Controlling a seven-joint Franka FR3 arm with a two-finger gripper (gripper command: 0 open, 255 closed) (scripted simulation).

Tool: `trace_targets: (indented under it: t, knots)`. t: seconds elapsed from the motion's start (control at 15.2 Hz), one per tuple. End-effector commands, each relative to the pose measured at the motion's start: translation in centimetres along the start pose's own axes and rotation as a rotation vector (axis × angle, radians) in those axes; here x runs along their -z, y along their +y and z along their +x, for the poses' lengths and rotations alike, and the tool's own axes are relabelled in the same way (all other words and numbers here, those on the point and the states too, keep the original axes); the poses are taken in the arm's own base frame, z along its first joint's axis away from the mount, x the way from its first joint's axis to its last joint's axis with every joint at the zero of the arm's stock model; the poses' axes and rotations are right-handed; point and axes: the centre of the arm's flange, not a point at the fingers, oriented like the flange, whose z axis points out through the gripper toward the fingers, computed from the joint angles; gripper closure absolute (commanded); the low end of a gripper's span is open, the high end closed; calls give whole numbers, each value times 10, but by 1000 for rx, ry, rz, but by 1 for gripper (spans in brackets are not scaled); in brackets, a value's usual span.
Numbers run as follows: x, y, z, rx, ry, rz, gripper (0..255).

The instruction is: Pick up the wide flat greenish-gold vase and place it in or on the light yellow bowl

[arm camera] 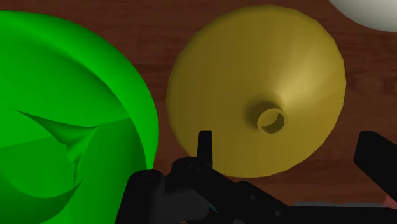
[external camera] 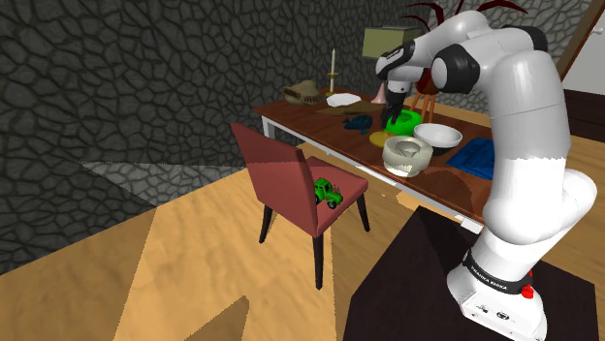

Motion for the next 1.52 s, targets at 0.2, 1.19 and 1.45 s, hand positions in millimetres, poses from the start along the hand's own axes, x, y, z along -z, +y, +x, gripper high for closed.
trace_targets:
  t: [0.2, 1.19, 1.45]
  knots:
    - [-19, 1, 1, 0, 0, 0, 0]
    - [-19, 1, 1, 0, 0, 0, 255]
    - [-3, 0, 1, 0, 0, 0, 255]
